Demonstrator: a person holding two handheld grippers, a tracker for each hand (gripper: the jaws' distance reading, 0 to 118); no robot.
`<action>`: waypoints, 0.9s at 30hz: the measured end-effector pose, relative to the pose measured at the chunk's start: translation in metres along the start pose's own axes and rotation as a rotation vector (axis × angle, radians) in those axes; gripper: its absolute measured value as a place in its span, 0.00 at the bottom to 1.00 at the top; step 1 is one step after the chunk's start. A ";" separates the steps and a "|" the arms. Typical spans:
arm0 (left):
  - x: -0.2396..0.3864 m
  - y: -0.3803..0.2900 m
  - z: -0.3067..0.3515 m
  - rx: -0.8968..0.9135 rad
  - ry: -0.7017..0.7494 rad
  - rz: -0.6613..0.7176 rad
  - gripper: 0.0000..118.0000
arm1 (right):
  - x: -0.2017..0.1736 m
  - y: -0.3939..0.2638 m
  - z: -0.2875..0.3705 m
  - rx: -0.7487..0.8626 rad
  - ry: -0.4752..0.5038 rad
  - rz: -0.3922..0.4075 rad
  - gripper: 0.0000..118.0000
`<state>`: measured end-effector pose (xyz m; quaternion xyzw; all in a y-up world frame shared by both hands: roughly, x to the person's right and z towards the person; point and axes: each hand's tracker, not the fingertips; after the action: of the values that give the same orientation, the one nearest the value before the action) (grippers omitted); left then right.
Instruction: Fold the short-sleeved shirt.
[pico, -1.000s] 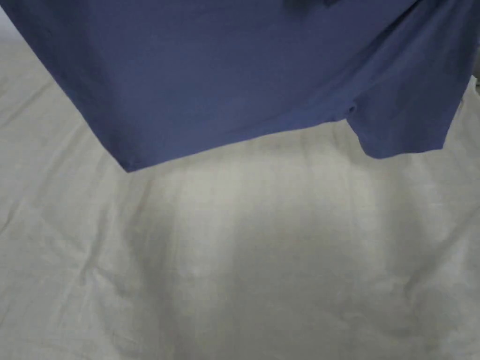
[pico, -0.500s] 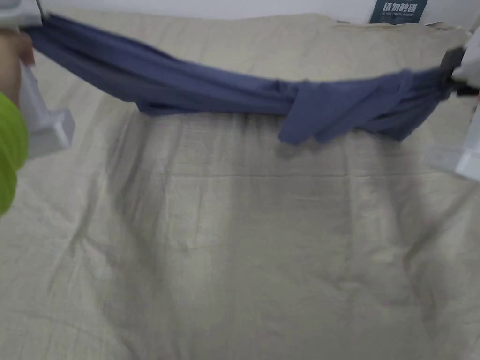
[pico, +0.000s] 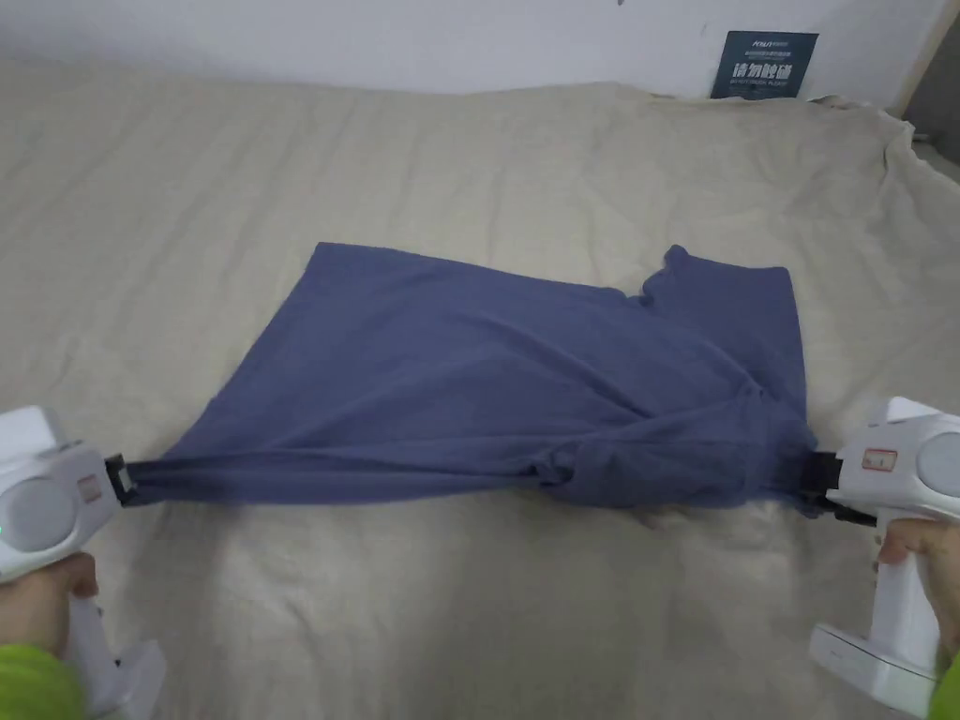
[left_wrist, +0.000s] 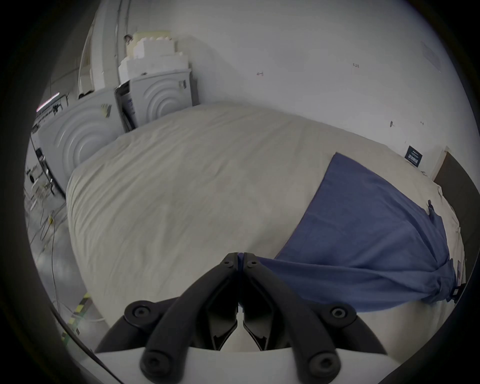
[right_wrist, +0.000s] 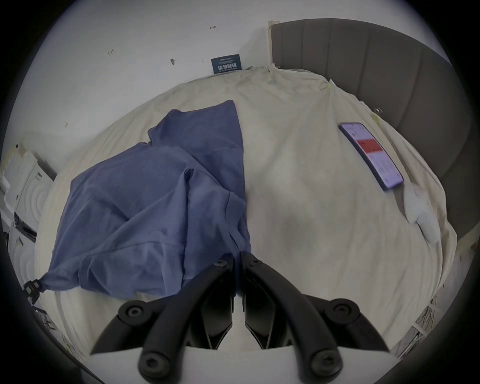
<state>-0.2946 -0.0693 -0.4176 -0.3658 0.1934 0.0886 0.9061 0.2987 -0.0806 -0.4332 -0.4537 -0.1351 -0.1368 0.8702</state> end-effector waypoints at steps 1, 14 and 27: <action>-0.010 -0.009 0.009 -0.007 0.000 0.002 0.00 | 0.005 -0.007 0.008 -0.003 0.004 0.018 0.03; -0.081 -0.092 0.088 -0.062 -0.012 0.008 0.00 | 0.053 -0.096 0.111 0.001 0.053 0.118 0.03; -0.106 -0.080 0.096 -0.115 -0.094 -0.007 1.00 | 0.068 -0.114 0.118 0.006 0.024 0.048 0.84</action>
<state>-0.3391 -0.0619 -0.2606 -0.4136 0.1440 0.1132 0.8919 0.3071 -0.0538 -0.2578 -0.4524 -0.1142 -0.1210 0.8761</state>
